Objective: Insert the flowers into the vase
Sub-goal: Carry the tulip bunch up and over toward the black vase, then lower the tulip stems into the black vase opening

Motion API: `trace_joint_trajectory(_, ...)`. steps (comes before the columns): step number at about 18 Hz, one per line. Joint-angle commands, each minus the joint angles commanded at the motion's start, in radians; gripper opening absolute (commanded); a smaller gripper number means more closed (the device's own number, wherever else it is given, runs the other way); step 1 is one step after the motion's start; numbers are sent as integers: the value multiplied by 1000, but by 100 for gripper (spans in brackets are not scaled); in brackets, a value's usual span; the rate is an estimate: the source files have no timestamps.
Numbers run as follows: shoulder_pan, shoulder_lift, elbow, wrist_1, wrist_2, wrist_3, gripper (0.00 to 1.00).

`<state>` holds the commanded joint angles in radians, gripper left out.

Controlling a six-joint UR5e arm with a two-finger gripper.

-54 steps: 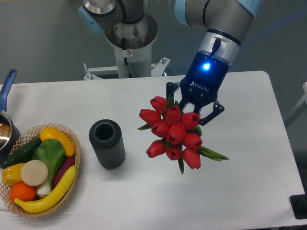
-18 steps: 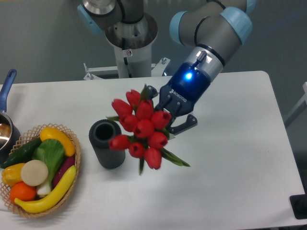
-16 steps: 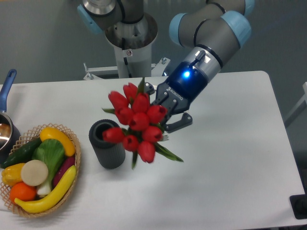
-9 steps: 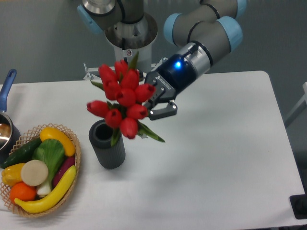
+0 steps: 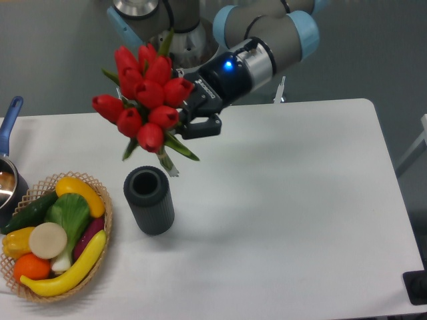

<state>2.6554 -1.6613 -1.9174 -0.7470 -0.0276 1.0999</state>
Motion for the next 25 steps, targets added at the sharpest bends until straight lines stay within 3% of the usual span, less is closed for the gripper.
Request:
trace_joint_trajectory(5, -63, -41, 6, 0, 0, 23, 33)
trace_joint_trajectory(15, -103, -113, -3, 0, 0, 95, 33)
trace_joint_trajectory(25, -94, -115, -109, -2, 9, 166, 33)
